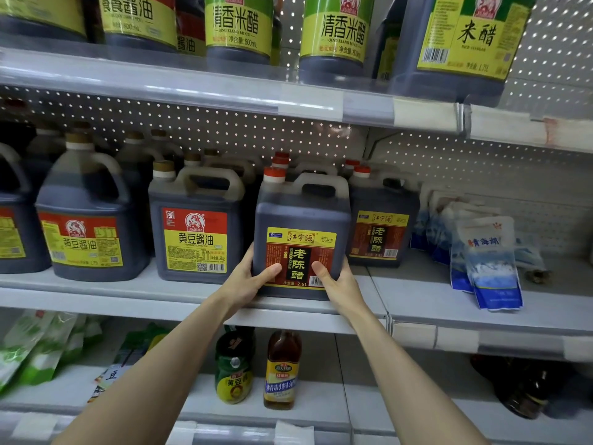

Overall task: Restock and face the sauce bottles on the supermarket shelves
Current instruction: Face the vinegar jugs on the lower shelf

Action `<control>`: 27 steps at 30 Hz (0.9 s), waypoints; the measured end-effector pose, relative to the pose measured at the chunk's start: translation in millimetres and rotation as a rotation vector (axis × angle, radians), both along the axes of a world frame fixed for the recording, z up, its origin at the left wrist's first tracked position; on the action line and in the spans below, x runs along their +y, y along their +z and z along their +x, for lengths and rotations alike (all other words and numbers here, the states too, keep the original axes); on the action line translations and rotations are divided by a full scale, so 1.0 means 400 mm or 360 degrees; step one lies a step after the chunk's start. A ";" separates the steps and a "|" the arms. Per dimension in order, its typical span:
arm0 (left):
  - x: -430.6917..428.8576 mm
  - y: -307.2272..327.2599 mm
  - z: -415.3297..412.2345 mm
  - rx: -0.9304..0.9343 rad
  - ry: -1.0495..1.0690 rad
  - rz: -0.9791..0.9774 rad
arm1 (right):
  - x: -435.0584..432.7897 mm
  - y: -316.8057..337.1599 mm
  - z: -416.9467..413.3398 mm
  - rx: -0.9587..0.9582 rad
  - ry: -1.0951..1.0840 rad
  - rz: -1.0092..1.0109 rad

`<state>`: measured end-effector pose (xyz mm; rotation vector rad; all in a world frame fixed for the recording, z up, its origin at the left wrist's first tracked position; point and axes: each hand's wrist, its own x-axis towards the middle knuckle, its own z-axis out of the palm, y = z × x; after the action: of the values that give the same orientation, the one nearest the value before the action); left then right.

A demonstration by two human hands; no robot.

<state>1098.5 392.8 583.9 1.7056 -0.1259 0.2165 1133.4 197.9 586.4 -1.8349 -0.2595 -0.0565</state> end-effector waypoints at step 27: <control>0.033 0.062 -0.188 0.0124 0.0114 0.0244 | -0.001 0.074 -0.192 0.0062 -0.0125 0.0054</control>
<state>1023.2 405.8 608.6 1.8701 -0.0242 0.1970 1056.6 197.3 615.8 -1.8101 -0.1580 -0.0792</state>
